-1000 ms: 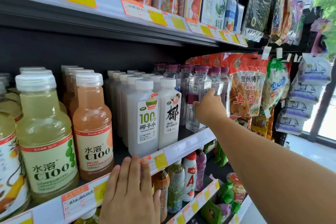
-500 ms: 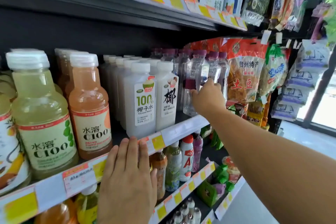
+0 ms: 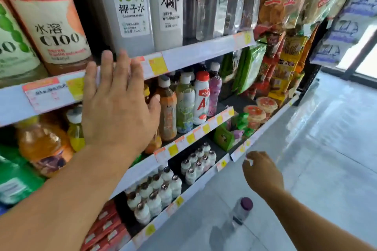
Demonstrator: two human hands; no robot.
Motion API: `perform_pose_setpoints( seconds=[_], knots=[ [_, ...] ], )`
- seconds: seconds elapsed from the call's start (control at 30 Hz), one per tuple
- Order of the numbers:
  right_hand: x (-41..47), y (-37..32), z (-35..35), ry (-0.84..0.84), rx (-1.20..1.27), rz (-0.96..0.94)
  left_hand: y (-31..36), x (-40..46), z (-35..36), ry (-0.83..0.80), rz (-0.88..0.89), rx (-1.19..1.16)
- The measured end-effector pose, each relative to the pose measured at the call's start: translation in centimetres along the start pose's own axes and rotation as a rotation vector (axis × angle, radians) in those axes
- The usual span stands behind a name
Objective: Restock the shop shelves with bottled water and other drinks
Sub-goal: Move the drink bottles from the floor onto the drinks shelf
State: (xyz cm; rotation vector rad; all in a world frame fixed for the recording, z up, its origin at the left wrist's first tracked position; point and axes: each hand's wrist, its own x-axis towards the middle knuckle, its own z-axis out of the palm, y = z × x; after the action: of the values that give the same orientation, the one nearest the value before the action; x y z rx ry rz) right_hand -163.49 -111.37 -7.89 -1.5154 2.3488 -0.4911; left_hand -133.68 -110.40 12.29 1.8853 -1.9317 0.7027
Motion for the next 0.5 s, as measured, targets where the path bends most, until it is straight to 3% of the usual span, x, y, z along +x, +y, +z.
perform_pose_setpoints(
  seconds=[0.13, 0.27, 0.37, 0.5],
  knots=[
    [-0.7, 6.1, 5.9, -0.236, -0.078, 0.11, 3.5, -5.0, 1.2, -0.015, 0.146, -0.176],
    [-1.4, 8.7, 10.0, -0.362, -0.073, 0.128, 6.4, -11.3, 5.8, -0.289, 0.313, -0.28],
    [-1.7, 9.6, 12.2, -0.434, -0.072, 0.09, 6.6, -14.4, 8.9, -0.465, 0.313, -0.288],
    [-1.6, 10.1, 13.3, -0.389, -0.138, 0.054, 6.0, -16.3, 10.7, -0.556, 0.267, -0.322]
  ],
)
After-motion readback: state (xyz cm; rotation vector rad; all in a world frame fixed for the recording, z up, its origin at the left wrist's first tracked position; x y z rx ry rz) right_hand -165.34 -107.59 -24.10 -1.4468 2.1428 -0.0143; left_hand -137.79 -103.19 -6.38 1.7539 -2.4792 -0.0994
